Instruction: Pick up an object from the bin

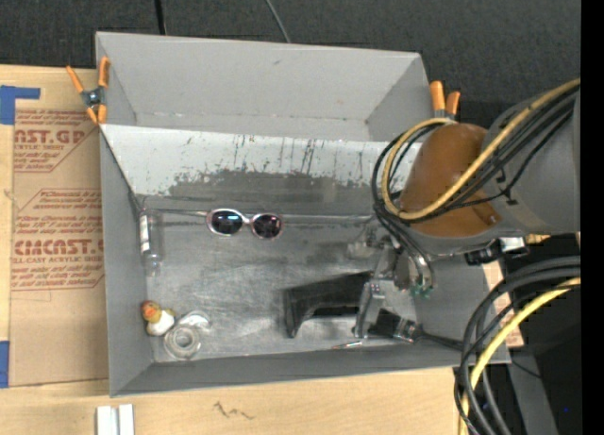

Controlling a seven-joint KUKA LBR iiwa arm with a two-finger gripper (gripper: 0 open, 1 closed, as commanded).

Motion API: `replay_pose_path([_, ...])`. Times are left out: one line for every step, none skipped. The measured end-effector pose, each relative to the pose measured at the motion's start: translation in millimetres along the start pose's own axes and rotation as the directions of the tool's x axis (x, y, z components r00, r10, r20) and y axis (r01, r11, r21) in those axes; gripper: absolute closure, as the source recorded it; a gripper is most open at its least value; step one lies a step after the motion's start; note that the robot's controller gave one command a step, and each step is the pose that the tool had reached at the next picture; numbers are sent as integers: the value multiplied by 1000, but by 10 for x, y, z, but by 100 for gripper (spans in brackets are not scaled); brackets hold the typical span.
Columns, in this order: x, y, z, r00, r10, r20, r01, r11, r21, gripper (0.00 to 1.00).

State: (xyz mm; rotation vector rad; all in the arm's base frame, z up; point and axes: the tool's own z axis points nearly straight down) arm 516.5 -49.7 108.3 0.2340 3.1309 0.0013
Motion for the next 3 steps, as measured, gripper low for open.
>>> replay_pose_path([-14, 171, 326, 989, -148, -2, 148, 989, 1, 0])
replay_pose_path([160, 162, 363, 996, 86, 11, -86, 996, 0, 100])
replay_pose_path([160, 162, 363, 996, 86, 11, -86, 996, 0, 100])
